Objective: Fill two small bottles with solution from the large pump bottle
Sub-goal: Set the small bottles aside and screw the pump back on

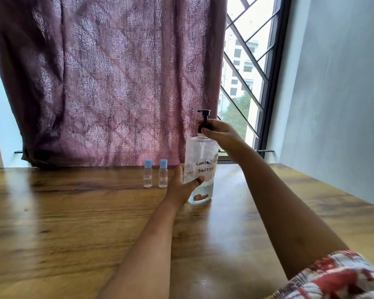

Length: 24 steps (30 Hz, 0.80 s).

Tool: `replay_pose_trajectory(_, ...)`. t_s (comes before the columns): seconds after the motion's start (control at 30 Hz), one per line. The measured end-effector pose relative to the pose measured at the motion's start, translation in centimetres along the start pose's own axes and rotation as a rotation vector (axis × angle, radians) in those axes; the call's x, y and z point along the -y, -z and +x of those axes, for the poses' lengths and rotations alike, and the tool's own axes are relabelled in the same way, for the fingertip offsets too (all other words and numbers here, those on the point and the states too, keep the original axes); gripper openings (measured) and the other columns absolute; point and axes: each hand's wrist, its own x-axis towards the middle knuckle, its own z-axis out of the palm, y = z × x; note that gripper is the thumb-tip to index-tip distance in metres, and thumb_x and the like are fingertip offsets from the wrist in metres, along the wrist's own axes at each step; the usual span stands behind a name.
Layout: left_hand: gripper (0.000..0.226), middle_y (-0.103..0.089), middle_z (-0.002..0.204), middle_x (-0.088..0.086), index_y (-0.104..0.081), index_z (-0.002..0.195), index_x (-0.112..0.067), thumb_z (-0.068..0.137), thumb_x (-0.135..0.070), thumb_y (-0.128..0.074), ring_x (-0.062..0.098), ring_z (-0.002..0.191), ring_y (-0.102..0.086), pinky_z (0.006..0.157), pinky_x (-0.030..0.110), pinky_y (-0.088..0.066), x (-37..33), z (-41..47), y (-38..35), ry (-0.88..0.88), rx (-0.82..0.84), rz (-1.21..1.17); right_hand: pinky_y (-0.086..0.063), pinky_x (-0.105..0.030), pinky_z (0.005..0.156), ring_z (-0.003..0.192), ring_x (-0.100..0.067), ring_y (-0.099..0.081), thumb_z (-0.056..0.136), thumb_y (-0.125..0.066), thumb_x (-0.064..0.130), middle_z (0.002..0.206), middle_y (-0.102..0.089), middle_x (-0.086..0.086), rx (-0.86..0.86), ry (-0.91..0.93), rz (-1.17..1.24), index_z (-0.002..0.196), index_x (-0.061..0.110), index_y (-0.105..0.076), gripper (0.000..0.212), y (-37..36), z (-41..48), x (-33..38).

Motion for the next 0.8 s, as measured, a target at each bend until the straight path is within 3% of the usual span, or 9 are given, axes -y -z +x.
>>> replay_pose_trajectory(0.07, 0.054, -0.058, 0.129, 0.002, -0.042, 0.128, -0.02, 0.082, -0.019, -0.071, 0.018, 0.116, -0.054, 0.098, 0.033, -0.044, 0.0, 0.1, -0.1, 0.009, 0.025, -0.023, -0.051, -0.013, 0.075, 0.081, -0.013, -0.062, 0.084, -0.063, -0.002, 0.104, -0.064, -0.014, -0.07, 0.017, -0.008, 0.115, -0.004, -0.06, 0.031, 0.0, -0.2, 0.0)
replay_pose_trajectory(0.13, 0.052, -0.059, 0.128, 0.001, -0.044, 0.128, -0.021, 0.083, -0.019, -0.07, 0.019, 0.118, -0.054, 0.1, 0.035, -0.045, 0.1, 0.2, -0.1, 0.017, 0.043, -0.049, -0.052, -0.022, 0.08, 0.08, -0.016, -0.064, 0.079, -0.069, 0.001, 0.104, -0.068, -0.017, -0.152, 0.02, -0.02, 0.107, 0.0, -0.065, 0.029, -0.2, -0.3, -0.1)
replay_pose_trajectory(0.23, 0.046, -0.06, 0.117, -0.008, -0.048, 0.123, -0.025, 0.083, -0.024, -0.07, 0.013, 0.113, -0.056, 0.083, 0.019, -0.045, 0.1, 0.0, -0.2, -0.007, 0.03, -0.003, -0.053, -0.025, 0.081, 0.08, -0.013, -0.066, 0.076, -0.074, 0.008, 0.104, -0.07, -0.016, -0.202, 0.038, -0.02, 0.106, 0.006, -0.066, 0.031, -0.5, -0.6, -0.5)
replay_pose_trajectory(0.33, 0.051, -0.057, 0.113, -0.011, -0.051, 0.127, -0.027, 0.081, -0.037, -0.07, 0.008, 0.102, -0.052, 0.077, 0.015, -0.04, 0.4, -0.1, -0.2, -0.086, -0.037, 0.19, -0.053, -0.015, 0.075, 0.093, -0.008, -0.063, 0.078, -0.073, 0.013, 0.116, -0.062, -0.003, -0.09, -0.01, 0.048, 0.127, 0.016, -0.05, 0.053, -0.5, -1.4, -2.2)
replay_pose_trajectory(0.43, 0.055, -0.046, 0.116, 0.001, -0.052, 0.132, -0.023, 0.082, -0.04, -0.068, 0.015, 0.104, -0.049, 0.088, 0.025, -0.04, 0.5, 0.3, 0.0, -0.108, -0.149, 0.332, -0.057, -0.03, 0.075, 0.103, -0.014, -0.063, 0.078, -0.071, 0.006, 0.124, -0.055, -0.002, 0.055, -0.174, 0.175, 0.134, 0.033, -0.035, 0.072, -0.3, -3.2, -5.7)
replay_pose_trajectory(0.53, 0.05, -0.052, 0.119, 0.009, -0.052, 0.132, -0.011, 0.087, -0.025, -0.065, 0.022, 0.107, -0.055, 0.097, 0.032, -0.044, 0.6, 0.5, 0.3, -0.074, -0.197, 0.388, -0.056, -0.024, 0.061, 0.092, -0.01, -0.068, 0.082, -0.066, 0.001, 0.118, -0.062, -0.004, 0.162, -0.346, 0.196, 0.135, 0.03, -0.033, 0.069, -0.5, -5.1, -8.5)
replay_pose_trajectory(0.6, 0.042, -0.063, 0.113, 0.01, -0.055, 0.13, -0.01, 0.088, -0.01, -0.062, 0.02, 0.099, -0.059, 0.094, 0.036, -0.049, 0.8, 0.1, 0.5, -0.078, -0.205, 0.394, -0.056, -0.027, 0.07, 0.104, -0.02, -0.064, 0.082, -0.065, -0.002, 0.126, -0.059, -0.011, 0.172, -0.384, 0.207, 0.136, 0.022, -0.036, 0.065, -0.5, -5.5, -9.6)
replay_pose_trajectory(0.67, 0.038, -0.067, 0.111, 0.01, -0.06, 0.124, -0.011, 0.088, 0.0, -0.057, 0.02, 0.098, -0.062, 0.091, 0.033, -0.051, 1.0, -0.1, 0.6, -0.091, -0.23, 0.428, -0.055, -0.033, 0.079, 0.11, -0.027, -0.06, 0.079, -0.068, -0.002, 0.128, -0.057, -0.015, 0.103, -0.38, 0.159, 0.136, 0.015, -0.037, 0.067, -0.7, -5.3, -10.0)
replay_pose_trajectory(0.8, 0.038, -0.068, 0.11, 0.005, -0.064, 0.118, -0.015, 0.087, 0.003, -0.053, 0.019, 0.1, -0.063, 0.084, 0.025, -0.048, 1.3, -0.1, 0.9, -0.096, -0.272, 0.546, -0.056, -0.02, 0.069, 0.093, -0.013, -0.063, 0.075, -0.074, 0.001, 0.116, -0.061, -0.006, -0.084, -0.364, 0.084, 0.133, 0.014, -0.039, 0.069, -0.7, -4.2, -11.1)
